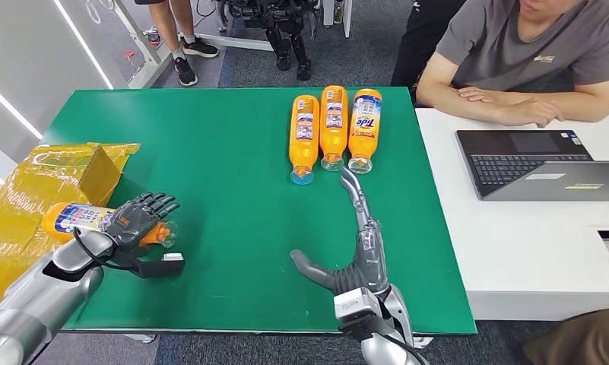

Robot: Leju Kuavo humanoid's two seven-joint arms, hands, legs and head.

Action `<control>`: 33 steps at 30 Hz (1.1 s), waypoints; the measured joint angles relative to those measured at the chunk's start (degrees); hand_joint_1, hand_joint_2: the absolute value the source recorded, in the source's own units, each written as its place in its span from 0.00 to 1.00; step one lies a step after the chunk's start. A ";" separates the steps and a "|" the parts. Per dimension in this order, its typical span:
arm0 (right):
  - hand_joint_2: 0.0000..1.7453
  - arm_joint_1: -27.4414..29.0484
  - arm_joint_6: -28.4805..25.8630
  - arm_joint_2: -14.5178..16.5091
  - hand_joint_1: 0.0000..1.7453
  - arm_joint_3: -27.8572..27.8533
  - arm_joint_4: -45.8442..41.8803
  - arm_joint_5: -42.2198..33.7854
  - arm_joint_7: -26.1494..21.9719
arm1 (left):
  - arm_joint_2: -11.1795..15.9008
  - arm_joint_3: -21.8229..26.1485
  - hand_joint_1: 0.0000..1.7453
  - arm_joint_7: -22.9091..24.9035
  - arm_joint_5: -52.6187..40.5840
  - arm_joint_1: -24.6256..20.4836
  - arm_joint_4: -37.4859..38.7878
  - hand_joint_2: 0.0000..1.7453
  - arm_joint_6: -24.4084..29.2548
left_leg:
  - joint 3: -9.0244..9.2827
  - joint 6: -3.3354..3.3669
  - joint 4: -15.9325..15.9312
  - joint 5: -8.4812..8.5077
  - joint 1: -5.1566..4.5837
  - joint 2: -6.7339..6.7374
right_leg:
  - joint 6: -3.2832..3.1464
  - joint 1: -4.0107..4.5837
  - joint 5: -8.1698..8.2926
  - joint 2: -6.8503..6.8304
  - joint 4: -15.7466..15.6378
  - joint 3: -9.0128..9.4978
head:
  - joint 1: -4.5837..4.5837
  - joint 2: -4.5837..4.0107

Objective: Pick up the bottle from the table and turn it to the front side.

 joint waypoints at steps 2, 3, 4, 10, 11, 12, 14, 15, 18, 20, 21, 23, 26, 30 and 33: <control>1.00 0.03 -0.20 0.00 0.00 -0.07 0.00 0.03 0.00 | 1.07 0.01 0.00 0.14 0.29 0.58 -1.02 1.00 -0.43 | 0.01 0.00 0.00 0.00 0.00 0.00 | 0.00 0.00 0.00 0.00 0.00 0.00 | 0.00 0.00; 1.00 0.05 -0.24 0.00 0.00 -0.09 0.00 0.05 0.00 | 1.56 0.01 0.00 0.20 0.40 0.84 -1.48 1.00 -0.61 | 0.01 0.00 0.00 0.00 0.01 0.00 | 0.00 0.00 0.00 0.00 0.00 0.00 | 0.00 0.00; 1.00 0.11 -0.25 0.00 0.00 -0.12 -0.01 0.09 0.00 | 2.01 0.02 0.00 0.31 0.50 1.08 -1.96 1.00 -0.83 | 0.01 0.00 0.00 0.00 0.01 -0.01 | 0.00 0.00 0.00 -0.01 0.00 0.00 | -0.01 0.00; 1.00 1.25 -0.59 0.00 0.00 -0.56 -0.46 0.28 -0.02 | 4.64 0.81 0.00 1.28 2.14 3.52 -5.60 1.00 -0.83 | 0.00 0.00 0.00 0.00 0.00 0.00 | 0.00 0.00 -0.01 0.00 0.00 -0.02 | 0.01 0.00; 1.00 1.42 -0.72 0.00 0.00 -0.64 -0.48 0.27 -0.03 | 4.92 1.07 0.00 1.37 2.30 4.02 -6.28 1.00 -0.71 | -0.01 0.00 0.00 0.00 0.00 0.00 | 0.00 0.00 -0.01 0.00 0.00 -0.02 | 0.00 0.00; 1.00 1.59 -0.88 0.00 0.00 -0.70 -0.52 0.26 -0.03 | 5.19 1.35 0.00 1.48 2.37 4.56 -6.98 1.00 -0.56 | -0.01 0.00 0.00 0.00 0.00 -0.01 | 0.00 0.00 -0.01 0.00 -0.01 -0.02 | 0.00 0.00; 1.00 1.88 -1.19 0.00 0.00 -0.85 -0.72 0.24 -0.05 | 5.55 2.24 0.00 1.76 2.21 5.75 -8.69 1.00 -0.09 | -0.01 0.00 0.00 0.00 -0.01 -0.01 | 0.00 0.00 -0.01 -0.01 -0.01 -0.02 | 0.00 0.00; 1.00 1.98 -1.29 0.00 0.00 -0.93 -0.84 0.24 -0.05 | 5.66 2.78 0.00 1.84 2.03 6.35 -9.58 1.00 0.20 | -0.01 0.00 0.00 0.00 -0.01 -0.01 | 0.00 0.00 -0.01 -0.01 -0.02 -0.02 | 0.00 0.00; 1.00 2.30 -1.46 0.00 0.00 -1.11 -1.21 0.24 -0.05 | 5.76 4.51 0.00 1.83 1.44 7.74 -12.07 1.00 1.30 | -0.02 0.00 0.00 0.00 -0.01 -0.02 | 0.00 0.00 -0.01 -0.01 -0.02 -0.01 | -0.01 0.00; 1.00 2.59 -1.62 0.00 0.00 -1.15 -1.42 0.22 -0.03 | 5.81 5.64 0.00 1.56 1.20 8.26 -13.46 1.00 2.29 | -0.02 0.00 0.00 0.00 -0.01 -0.02 | 0.00 0.00 -0.01 -0.02 -0.02 -0.01 | -0.01 0.00; 1.00 2.74 -1.73 0.00 0.00 -1.16 -1.52 0.22 -0.03 | 5.83 6.16 0.00 1.36 1.17 8.41 -14.09 1.00 2.87 | -0.02 0.00 0.00 0.00 -0.01 -0.02 | 0.00 0.00 -0.01 -0.02 -0.02 -0.01 | -0.01 0.00; 1.00 3.06 -1.92 0.00 0.00 -1.19 -1.77 0.25 -0.02 | 5.96 7.17 0.00 0.90 1.22 8.66 -15.33 1.00 4.27 | -0.01 0.00 0.00 0.00 0.00 -0.02 | 0.00 0.00 -0.01 -0.02 -0.02 -0.01 | 0.00 0.00; 1.00 3.66 -2.01 0.00 0.00 -1.35 -2.29 0.49 0.03 | 6.08 8.72 0.00 0.46 1.66 9.20 -17.27 1.00 8.07 | -0.01 0.00 0.00 0.00 0.00 -0.02 | 0.00 0.00 -0.01 -0.01 -0.02 -0.02 | -0.01 0.00; 1.00 4.34 -1.61 0.00 0.00 -1.57 -3.20 0.92 0.30 | 5.70 11.16 0.00 0.29 1.85 10.26 -19.85 1.00 12.53 | -0.01 0.00 0.00 0.00 0.00 -0.01 | 0.00 0.00 -0.01 -0.01 -0.02 -0.02 | -0.01 0.00; 1.00 4.67 -1.18 0.00 0.00 -1.61 -3.58 1.07 0.35 | 5.36 12.44 0.00 0.14 1.85 11.18 -21.21 1.00 14.33 | -0.01 0.00 0.00 0.00 0.00 -0.01 | 0.00 0.00 -0.01 -0.01 -0.02 -0.02 | -0.01 0.00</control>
